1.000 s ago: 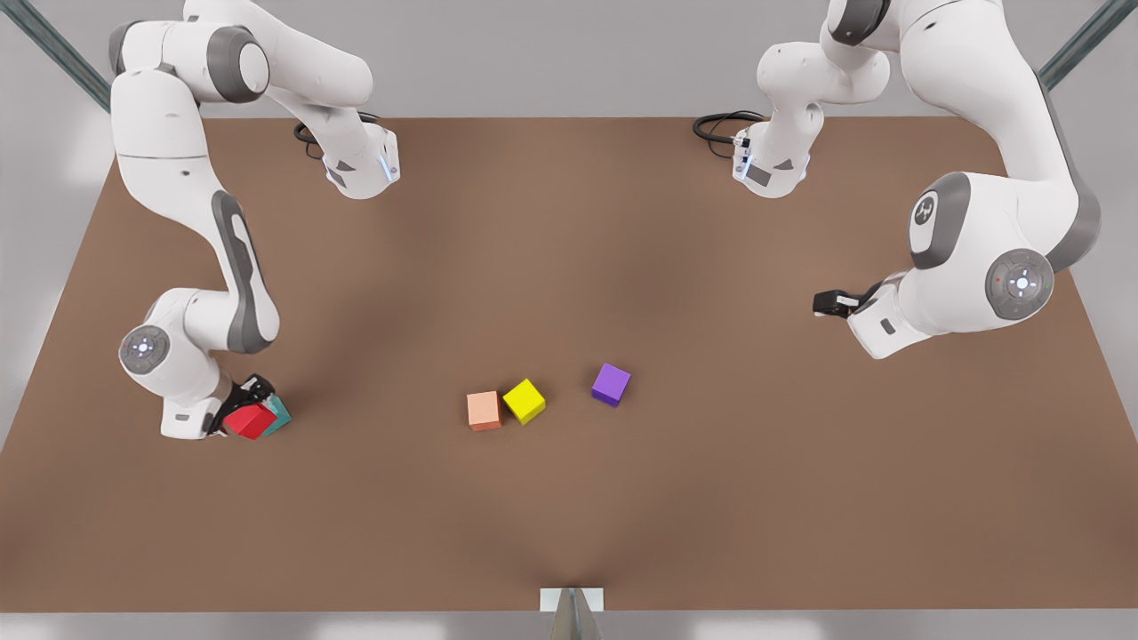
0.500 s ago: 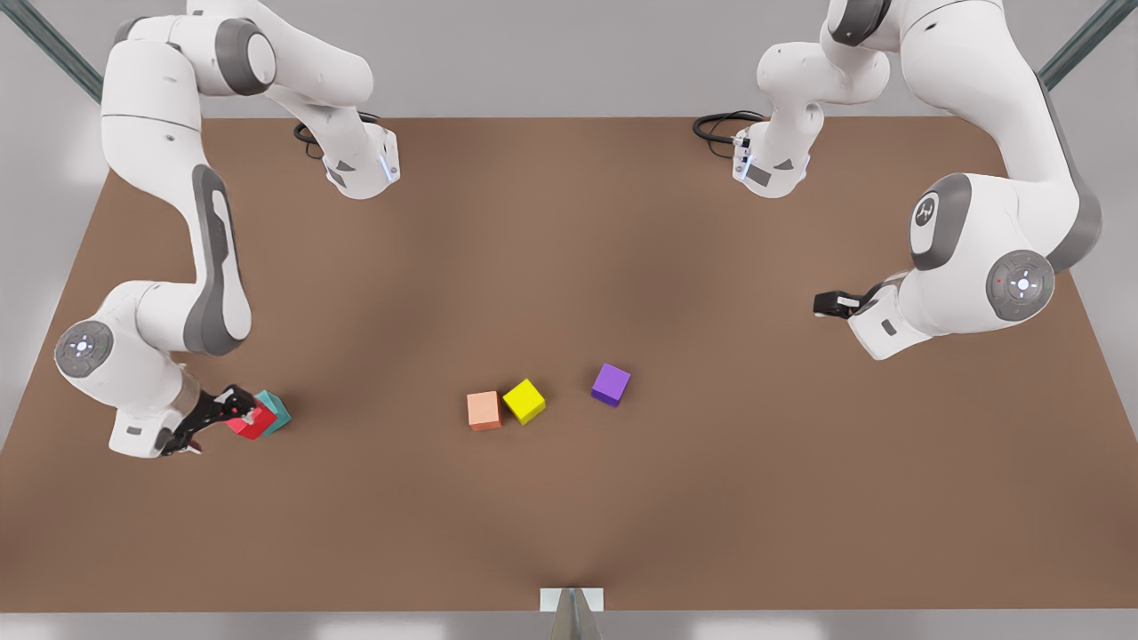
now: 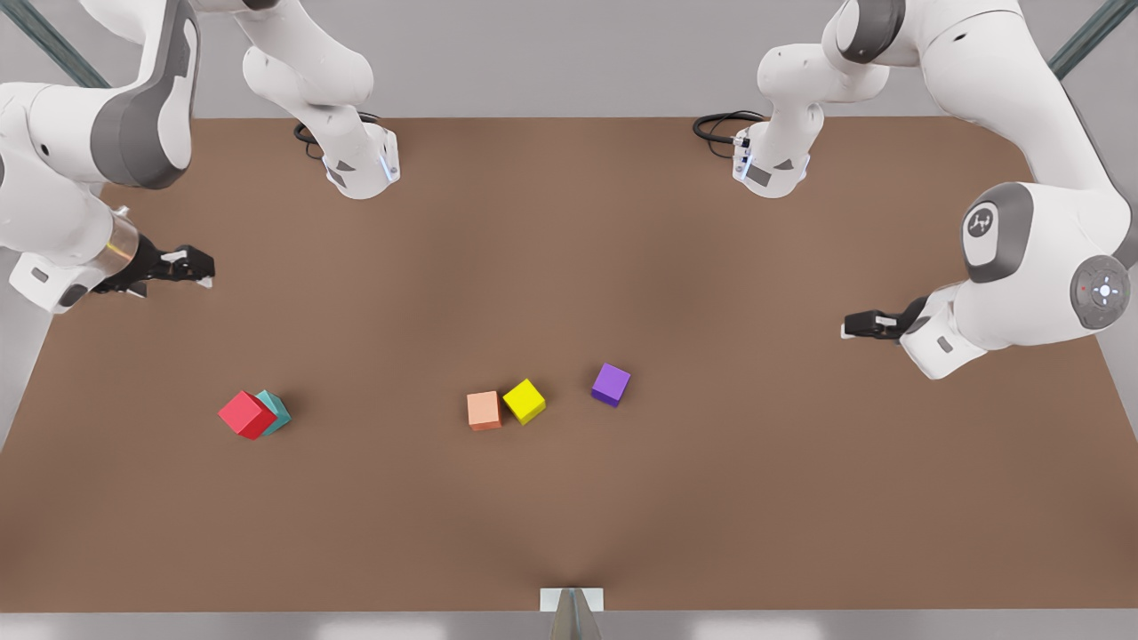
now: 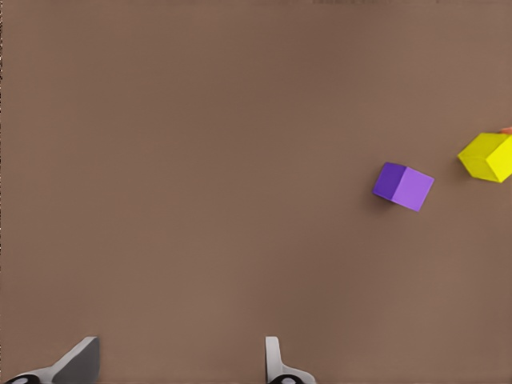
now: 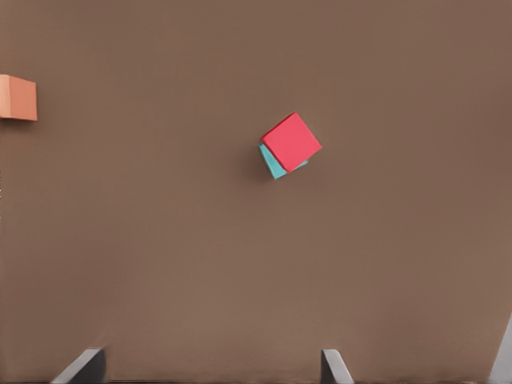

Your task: Pick up red wooden cube and pass to hand red wooden cube and place in blue wooden cube

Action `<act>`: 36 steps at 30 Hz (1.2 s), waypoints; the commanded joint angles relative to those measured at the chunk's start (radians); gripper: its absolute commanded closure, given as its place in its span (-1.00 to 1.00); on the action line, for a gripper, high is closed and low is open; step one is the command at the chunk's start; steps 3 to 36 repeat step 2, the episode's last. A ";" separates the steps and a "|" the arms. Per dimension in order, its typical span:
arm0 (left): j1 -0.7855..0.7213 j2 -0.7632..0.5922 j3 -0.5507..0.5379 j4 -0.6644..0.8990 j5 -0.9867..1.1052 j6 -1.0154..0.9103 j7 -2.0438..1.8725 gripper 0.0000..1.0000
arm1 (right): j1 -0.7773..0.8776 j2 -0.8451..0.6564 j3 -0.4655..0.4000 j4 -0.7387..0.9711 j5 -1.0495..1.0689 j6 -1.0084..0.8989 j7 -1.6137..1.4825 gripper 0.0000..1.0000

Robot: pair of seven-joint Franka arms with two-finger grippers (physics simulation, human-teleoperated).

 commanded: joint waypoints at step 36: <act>-0.015 -0.002 -0.009 -0.003 0.088 0.035 -0.004 -1.00 | 0.001 -0.007 -0.001 -0.006 0.011 -0.082 0.353 -1.00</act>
